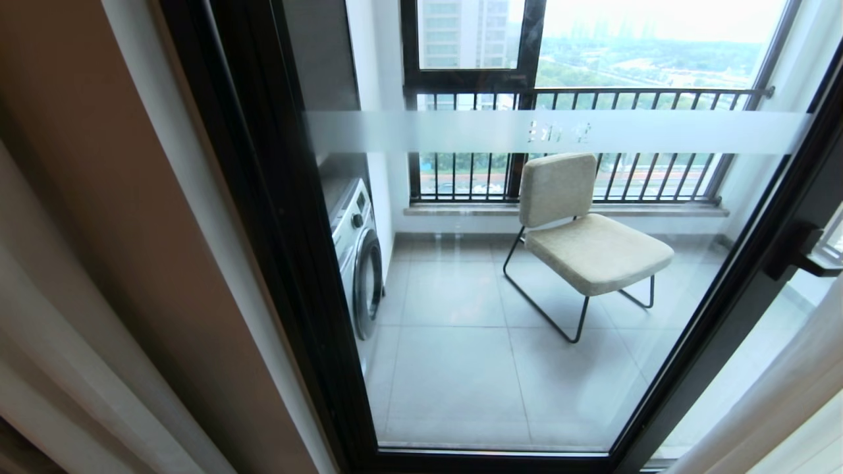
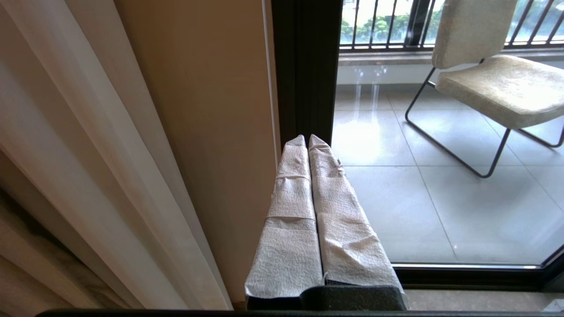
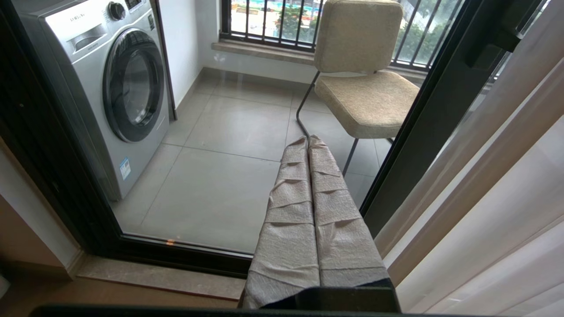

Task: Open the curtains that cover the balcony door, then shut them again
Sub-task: Pull the inner curtains open on both sides

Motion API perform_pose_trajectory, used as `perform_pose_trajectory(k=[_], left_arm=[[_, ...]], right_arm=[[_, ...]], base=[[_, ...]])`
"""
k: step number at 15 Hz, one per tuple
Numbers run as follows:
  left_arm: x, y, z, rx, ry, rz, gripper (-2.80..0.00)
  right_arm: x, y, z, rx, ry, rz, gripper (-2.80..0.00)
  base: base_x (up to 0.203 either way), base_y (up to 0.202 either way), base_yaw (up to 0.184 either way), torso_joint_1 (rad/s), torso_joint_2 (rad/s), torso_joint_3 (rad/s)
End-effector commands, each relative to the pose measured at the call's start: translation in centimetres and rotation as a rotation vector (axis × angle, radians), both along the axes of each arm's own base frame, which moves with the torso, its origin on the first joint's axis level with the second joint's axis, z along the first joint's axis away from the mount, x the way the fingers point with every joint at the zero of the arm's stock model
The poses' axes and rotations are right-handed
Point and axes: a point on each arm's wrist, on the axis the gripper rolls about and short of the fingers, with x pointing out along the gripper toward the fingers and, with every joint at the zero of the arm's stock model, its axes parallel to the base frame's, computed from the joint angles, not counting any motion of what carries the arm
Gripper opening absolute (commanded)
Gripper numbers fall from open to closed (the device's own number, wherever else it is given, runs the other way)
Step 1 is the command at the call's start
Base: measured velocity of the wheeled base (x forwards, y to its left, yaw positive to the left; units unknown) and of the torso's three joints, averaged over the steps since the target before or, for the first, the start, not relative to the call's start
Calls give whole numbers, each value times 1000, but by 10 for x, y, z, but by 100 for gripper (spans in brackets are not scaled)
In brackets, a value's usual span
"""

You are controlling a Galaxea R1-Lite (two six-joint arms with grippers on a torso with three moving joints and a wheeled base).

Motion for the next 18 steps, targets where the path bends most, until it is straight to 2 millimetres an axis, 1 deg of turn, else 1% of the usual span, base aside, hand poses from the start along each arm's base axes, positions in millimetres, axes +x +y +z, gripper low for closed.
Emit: perform_pose_trajectory(k=[1, 18], left_arm=[[0, 0, 0, 0, -3, 1, -280], [0, 0, 0, 0, -3, 1, -280]], right_arm=[[0, 0, 0, -1, -1, 1, -280], [0, 0, 0, -1, -1, 1, -280]], base=[[0, 0, 0, 0, 0, 0], [0, 0, 0, 0, 0, 0]])
